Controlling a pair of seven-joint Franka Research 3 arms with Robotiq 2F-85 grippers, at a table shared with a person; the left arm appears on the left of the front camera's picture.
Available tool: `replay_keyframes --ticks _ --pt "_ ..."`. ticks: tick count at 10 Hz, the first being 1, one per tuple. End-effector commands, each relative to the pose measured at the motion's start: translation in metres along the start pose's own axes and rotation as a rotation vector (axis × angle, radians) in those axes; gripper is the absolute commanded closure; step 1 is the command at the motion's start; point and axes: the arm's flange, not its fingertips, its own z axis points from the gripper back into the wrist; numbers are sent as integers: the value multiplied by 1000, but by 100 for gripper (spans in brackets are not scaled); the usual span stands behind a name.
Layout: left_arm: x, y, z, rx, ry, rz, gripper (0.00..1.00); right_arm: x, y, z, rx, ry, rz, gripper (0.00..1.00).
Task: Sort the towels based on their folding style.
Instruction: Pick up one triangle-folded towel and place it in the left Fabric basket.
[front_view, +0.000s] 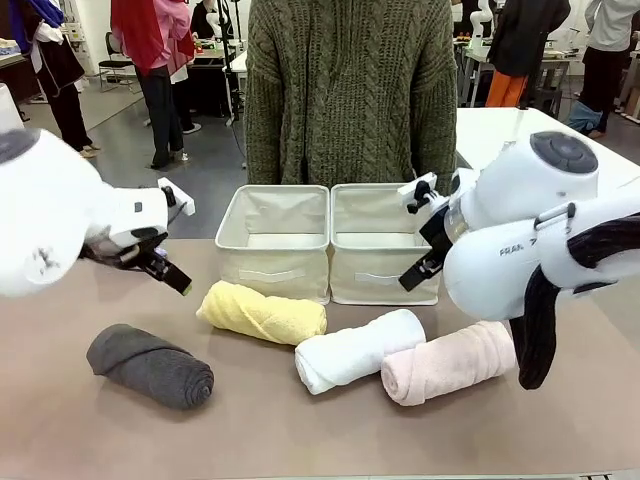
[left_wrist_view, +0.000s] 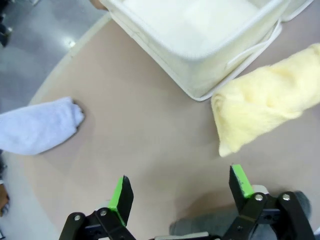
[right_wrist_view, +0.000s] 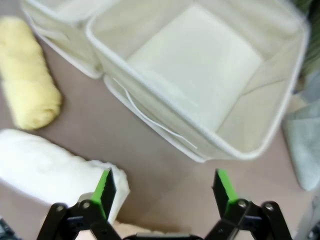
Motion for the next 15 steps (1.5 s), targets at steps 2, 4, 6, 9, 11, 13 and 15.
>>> replay_keyframes --ticks 2,4,6,9,11,13,15 --pt "62 7 129 -64 92 -91 0 54 28 138 0 98 25 0" --pt "88 10 194 -98 122 -130 0 75 35 235 -88 73 -38 0" --pt "93 11 230 -55 81 -117 0 71 41 278 -139 -11 -49 0" --pt "81 4 215 -64 104 -115 0 65 42 262 -62 34 -19 0" --pt "85 6 223 -61 113 -115 0 66 43 274 -72 35 -31 0" --pt "82 77 239 -465 55 -275 0 68 -43 305 180 -52 66 0" --pt "72 142 255 -775 -42 -387 0 46 -117 332 522 -193 102 0"
